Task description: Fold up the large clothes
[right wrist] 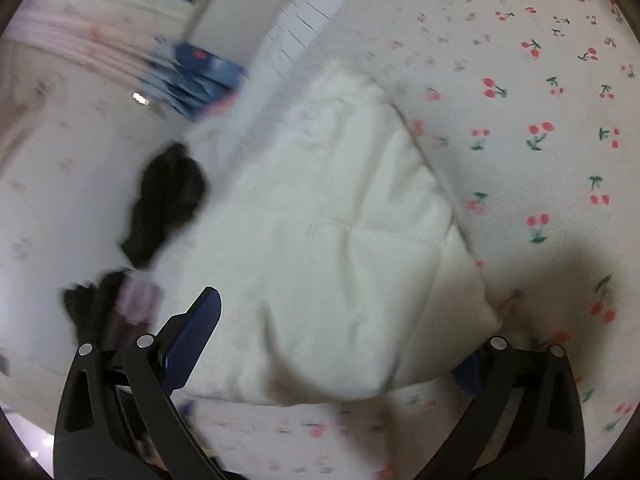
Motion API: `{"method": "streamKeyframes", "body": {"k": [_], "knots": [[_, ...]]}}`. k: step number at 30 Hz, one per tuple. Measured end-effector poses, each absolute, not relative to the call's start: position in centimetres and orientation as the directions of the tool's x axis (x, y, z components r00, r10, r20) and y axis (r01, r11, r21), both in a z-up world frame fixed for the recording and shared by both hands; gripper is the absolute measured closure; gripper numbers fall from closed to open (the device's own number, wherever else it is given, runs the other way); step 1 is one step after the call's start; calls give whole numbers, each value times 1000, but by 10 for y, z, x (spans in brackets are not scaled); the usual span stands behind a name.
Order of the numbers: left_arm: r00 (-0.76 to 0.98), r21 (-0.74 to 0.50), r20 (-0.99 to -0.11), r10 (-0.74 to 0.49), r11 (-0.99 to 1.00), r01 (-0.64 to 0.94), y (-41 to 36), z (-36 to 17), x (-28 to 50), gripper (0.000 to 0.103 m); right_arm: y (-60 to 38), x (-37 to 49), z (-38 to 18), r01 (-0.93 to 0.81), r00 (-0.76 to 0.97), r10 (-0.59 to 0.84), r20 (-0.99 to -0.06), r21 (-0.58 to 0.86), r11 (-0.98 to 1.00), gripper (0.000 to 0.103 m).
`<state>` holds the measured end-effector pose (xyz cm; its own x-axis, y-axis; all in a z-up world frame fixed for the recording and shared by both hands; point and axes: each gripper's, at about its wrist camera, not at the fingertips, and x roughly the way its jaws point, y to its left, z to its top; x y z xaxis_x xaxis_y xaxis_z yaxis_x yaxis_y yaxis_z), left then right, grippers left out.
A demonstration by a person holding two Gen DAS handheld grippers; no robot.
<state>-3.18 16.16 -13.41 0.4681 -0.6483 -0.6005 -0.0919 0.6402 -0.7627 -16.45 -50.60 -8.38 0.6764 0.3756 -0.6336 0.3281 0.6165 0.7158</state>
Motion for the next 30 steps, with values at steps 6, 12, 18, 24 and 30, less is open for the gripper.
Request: {"method": "streamKeyframes", "body": {"k": [6, 12, 18, 24, 30], "knots": [[439, -731, -640, -631, 677, -91, 156, -137, -10, 7, -496, -155, -83, 324, 701, 369, -610, 733, 598, 6], [443, -728, -632, -636, 684, -56, 130, -128, 3, 7, -507, -162, -77, 298, 738, 373, -563, 767, 568, 55], [401, -664, -709, -581, 741, -101, 117, -141, 15, 21, -512, -167, -76, 270, 739, 387, -552, 769, 580, 69], [361, -693, -654, -665, 718, 66, 106, -94, 13, 62, -507, -162, -12, 137, 803, 365, -471, 742, 656, 78], [349, -708, -572, -742, 662, 246, 106, -23, -47, 66, -515, -223, 57, -3, 849, 397, -348, 749, 663, 79]]}}
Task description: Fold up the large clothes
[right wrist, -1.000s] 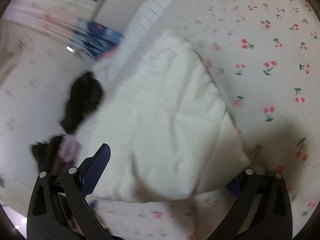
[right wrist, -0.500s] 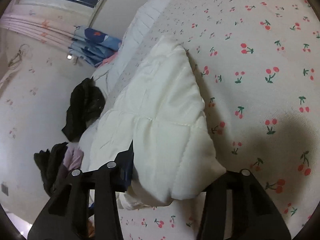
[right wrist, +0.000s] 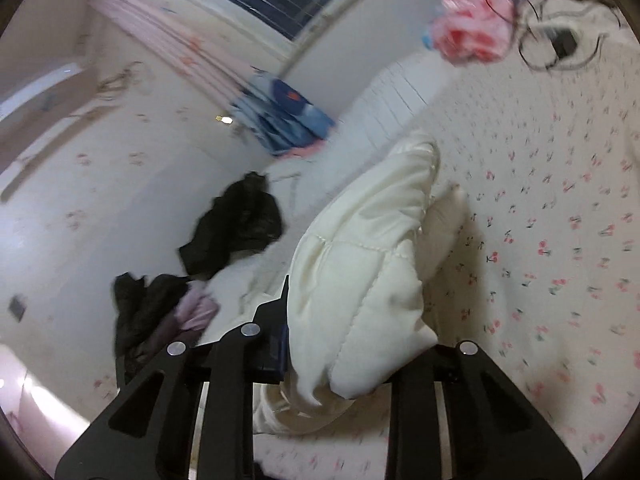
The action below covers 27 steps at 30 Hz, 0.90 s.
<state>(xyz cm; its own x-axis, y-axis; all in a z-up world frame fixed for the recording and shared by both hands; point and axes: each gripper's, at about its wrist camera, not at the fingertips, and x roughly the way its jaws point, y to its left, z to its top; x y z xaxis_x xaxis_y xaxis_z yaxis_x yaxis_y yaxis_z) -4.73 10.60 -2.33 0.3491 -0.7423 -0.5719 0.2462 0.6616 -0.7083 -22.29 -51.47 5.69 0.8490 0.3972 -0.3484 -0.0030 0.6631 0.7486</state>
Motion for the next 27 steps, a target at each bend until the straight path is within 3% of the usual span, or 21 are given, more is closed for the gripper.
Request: {"method": "streamKeyframes", "body": {"k": [3, 5, 7, 10, 11, 12, 13, 15, 17, 18, 21, 23, 25, 27], "knots": [[291, -706, -595, -749, 660, 256, 112, -31, -75, 64, -523, -267, 52, 18, 824, 396, -406, 716, 698, 71], [188, -676, -670, -718, 695, 245, 111, -66, -87, 60, -530, -280, 15, 101, 742, 416, -526, 701, 706, 61], [119, -699, -686, -718, 695, 169, 120, -100, -96, 56, -542, -295, -33, 213, 669, 453, -589, 737, 642, 49], [154, -760, -619, -770, 637, 127, 141, -113, -109, 48, -547, -321, -54, 202, 705, 481, -521, 798, 567, 34], [166, -762, -616, -770, 636, 121, 142, -113, -109, 42, -547, -326, -55, 175, 729, 494, -475, 826, 536, 28], [181, -760, -618, -765, 640, 113, 142, -113, -107, 34, -545, -328, -56, 159, 744, 497, -447, 841, 518, 16], [214, -755, -621, -754, 649, 96, 143, -114, -104, 30, -543, -326, -56, 149, 752, 498, -431, 848, 509, 13], [240, -763, -613, -753, 643, 67, 138, -117, -98, 27, -536, -314, -58, 145, 734, 514, -445, 841, 522, 14], [240, -800, -579, -779, 600, 19, 132, -124, -91, 29, -532, -307, -50, 132, 742, 501, -445, 831, 541, 42], [250, -816, -554, -794, 577, 25, 129, -121, -88, 38, -533, -307, -44, 129, 756, 478, -447, 818, 561, 65], [278, -767, -571, -772, 623, 152, 117, -91, -102, 54, -539, -311, -26, 122, 779, 430, -455, 784, 608, 68], [240, -776, -570, -786, 611, 157, 121, -91, -107, 55, -547, -311, -35, 171, 741, 445, -503, 783, 598, 66], [215, -763, -596, -773, 629, 146, 124, -104, -108, 55, -557, -320, -53, 229, 705, 467, -534, 795, 562, 53], [202, -795, -572, -795, 598, 103, 130, -116, -108, 51, -577, -347, -58, 289, 746, 392, -538, 793, 536, 36]]}}
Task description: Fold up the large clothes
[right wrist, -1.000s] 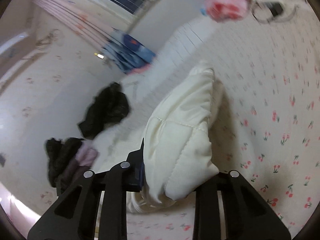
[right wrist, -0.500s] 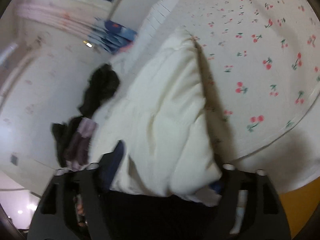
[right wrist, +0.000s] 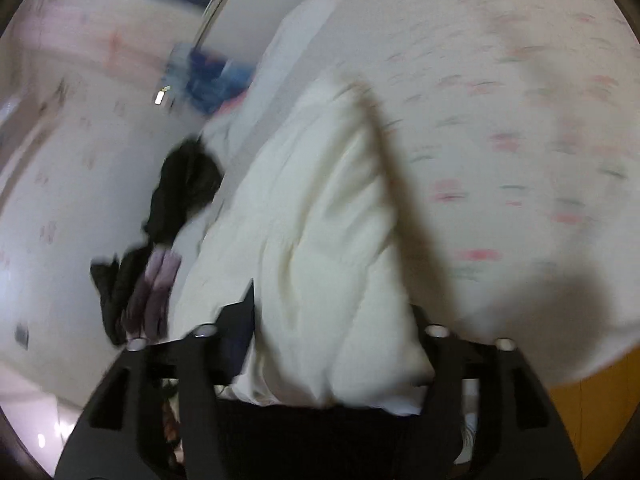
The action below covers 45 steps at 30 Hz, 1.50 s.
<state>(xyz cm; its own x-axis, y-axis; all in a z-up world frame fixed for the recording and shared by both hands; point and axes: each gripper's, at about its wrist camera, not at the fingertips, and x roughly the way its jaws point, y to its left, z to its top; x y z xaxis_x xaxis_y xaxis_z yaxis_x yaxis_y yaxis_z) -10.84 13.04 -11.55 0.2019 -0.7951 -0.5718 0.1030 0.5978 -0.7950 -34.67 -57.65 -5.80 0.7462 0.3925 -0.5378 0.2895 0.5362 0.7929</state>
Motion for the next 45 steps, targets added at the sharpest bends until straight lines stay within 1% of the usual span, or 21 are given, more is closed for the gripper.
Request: {"method": "streamKeyframes", "body": {"k": [2, 3, 4, 6, 9, 10, 13, 16, 18, 20, 22, 24, 26, 28, 31, 34, 37, 39, 41, 43, 45], "knots": [[223, -811, -551, -804, 579, 82, 139, -117, -112, 43, -595, -372, -43, 391, 784, 215, -583, 732, 558, 31], [234, -804, -560, -795, 590, 80, 139, -117, -112, 34, -598, -375, -33, 404, 793, 161, -588, 704, 585, 30], [252, -792, -573, -779, 606, 73, 138, -116, -108, 32, -595, -369, -17, 375, 806, 140, -576, 678, 632, 30], [276, -801, -566, -776, 598, 39, 136, -118, -98, 31, -570, -334, 21, 273, 815, 150, -560, 600, 752, 29], [285, -804, -568, -772, 594, 9, 124, -120, -89, 28, -501, -245, 57, 73, 773, 242, -587, 461, 884, 17], [282, -795, -581, -764, 607, 5, 116, -120, -87, 28, -474, -211, 59, 3, 740, 279, -612, 417, 909, 16], [310, -768, -607, -731, 640, 6, 113, -121, -84, 27, -405, -123, 35, -65, 645, 266, -717, 295, 953, 16], [319, -784, -585, -746, 621, 13, 114, -124, -82, 29, -368, -57, -48, -30, 464, 182, -867, 191, 981, 10], [315, -783, -583, -749, 621, 28, 113, -124, -81, 34, -364, -47, -58, -24, 434, 181, -883, 189, 982, 10], [304, -777, -589, -749, 628, 39, 114, -125, -80, 35, -371, -51, -46, -9, 438, 209, -874, 229, 973, 11], [296, -787, -578, -761, 616, 47, 119, -128, -80, 36, -377, -78, -18, -10, 517, 255, -817, 292, 956, 11], [296, -790, -572, -765, 610, 51, 117, -130, -79, 36, -372, -102, -5, -38, 554, 262, -790, 290, 956, 11], [294, -797, -567, -769, 603, 39, 115, -135, -78, 36, -361, -107, -30, -50, 484, 240, -841, 248, 968, 8], [294, -804, -561, -774, 594, 27, 114, -137, -78, 36, -352, -111, -49, -97, 501, 205, -841, 181, 979, 6], [299, -793, -578, -760, 609, 17, 113, -134, -80, 36, -362, -114, -32, -61, 496, 230, -838, 231, 971, 8], [298, -793, -579, -759, 610, 12, 116, -134, -83, 36, -352, -154, -5, -96, 559, 265, -786, 256, 962, 9], [307, -792, -578, -756, 611, 12, 113, -137, -86, 33, -340, -176, -34, -124, 489, 218, -845, 180, 976, 8], [312, -784, -587, -747, 620, 9, 108, -136, -86, 32, -340, -180, -40, -149, 518, 219, -827, 166, 975, 7], [320, -773, -599, -734, 634, 7, 109, -132, -88, 32, -344, -180, -28, -108, 495, 226, -839, 199, 974, 8], [326, -767, -604, -728, 642, 13, 110, -130, -91, 32, -344, -198, -7, -106, 527, 271, -805, 255, 961, 8], [331, -769, -600, -729, 639, 11, 111, -130, -93, 31, -339, -208, -8, -117, 504, 244, -829, 214, 970, 8]]}}
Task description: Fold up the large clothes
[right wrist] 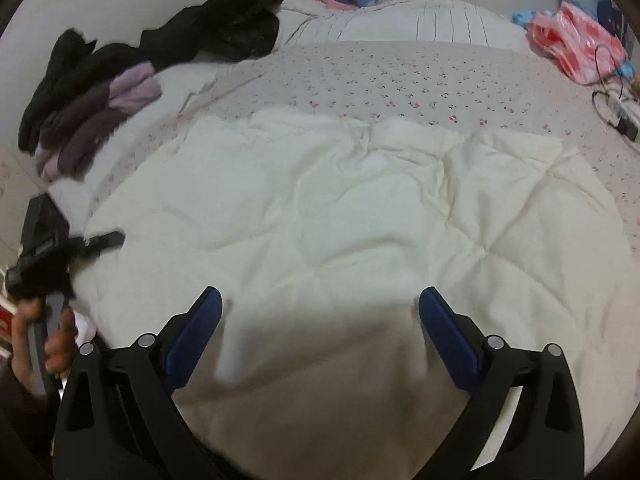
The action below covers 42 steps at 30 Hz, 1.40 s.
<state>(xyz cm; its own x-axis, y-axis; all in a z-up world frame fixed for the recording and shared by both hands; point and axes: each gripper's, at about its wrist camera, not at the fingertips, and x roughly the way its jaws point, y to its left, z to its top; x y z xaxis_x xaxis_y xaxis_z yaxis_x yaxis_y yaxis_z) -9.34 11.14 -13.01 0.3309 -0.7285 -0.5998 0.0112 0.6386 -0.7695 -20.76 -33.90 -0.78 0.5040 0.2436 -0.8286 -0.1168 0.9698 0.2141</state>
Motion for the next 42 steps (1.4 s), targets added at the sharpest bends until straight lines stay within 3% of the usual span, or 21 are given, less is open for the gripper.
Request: {"method": "streamKeyframes", "body": {"k": [3, 5, 7, 11, 14, 16, 20, 24, 27, 30, 33, 36, 40, 42], "knots": [[328, -778, -595, -734, 628, -7, 110, -131, -95, 29, -323, -205, -27, -192, 371, 161, -914, 94, 977, 7], [335, -774, -599, -727, 633, -11, 112, -129, -98, 29, -325, -203, -15, -163, 332, 151, -931, 101, 982, 7], [334, -777, -595, -731, 629, -6, 114, -127, -99, 29, -331, -204, 13, -158, 409, 214, -887, 162, 974, 7], [354, -783, -588, -727, 621, -24, 121, -126, -100, 29, -352, -182, 39, -75, 562, 161, -812, 143, 987, 7], [369, -783, -590, -718, 620, -47, 123, -127, -100, 27, -366, -150, -12, -7, 484, 103, -869, 114, 993, 7], [358, -781, -596, -719, 622, -51, 120, -128, -98, 24, -362, -145, -48, -55, 410, 121, -904, 108, 993, 6], [358, -750, -631, -688, 660, -52, 119, -122, -96, 24, -380, -140, -3, -29, 530, 193, -826, 210, 977, 6], [370, -743, -637, -676, 666, -63, 118, -118, -95, 24, -390, -93, 16, -14, 565, 131, -815, 149, 989, 6], [376, -745, -639, -672, 662, -84, 120, -122, -96, 24, -387, -46, -23, -33, 469, 65, -881, 56, 998, 6], [371, -750, -636, -677, 655, -89, 120, -126, -97, 22, -391, -23, -63, -58, 350, 92, -932, 76, 995, 6], [367, -745, -643, -673, 661, -94, 119, -127, -97, 22, -398, -46, -29, -75, 432, 169, -886, 152, 986, 7], [370, -750, -638, -675, 654, -99, 120, -127, -97, 22, -396, -109, 6, -159, 514, 199, -834, 135, 978, 7], [395, -760, -624, -674, 642, -105, 119, -127, -99, 22, -369, -167, -32, -271, 422, 135, -896, 18, 963, 6], [408, -751, -634, -657, 649, -122, 116, -124, -102, 22, -375, -178, -33, -249, 443, 161, -882, 52, 967, 6]]}}
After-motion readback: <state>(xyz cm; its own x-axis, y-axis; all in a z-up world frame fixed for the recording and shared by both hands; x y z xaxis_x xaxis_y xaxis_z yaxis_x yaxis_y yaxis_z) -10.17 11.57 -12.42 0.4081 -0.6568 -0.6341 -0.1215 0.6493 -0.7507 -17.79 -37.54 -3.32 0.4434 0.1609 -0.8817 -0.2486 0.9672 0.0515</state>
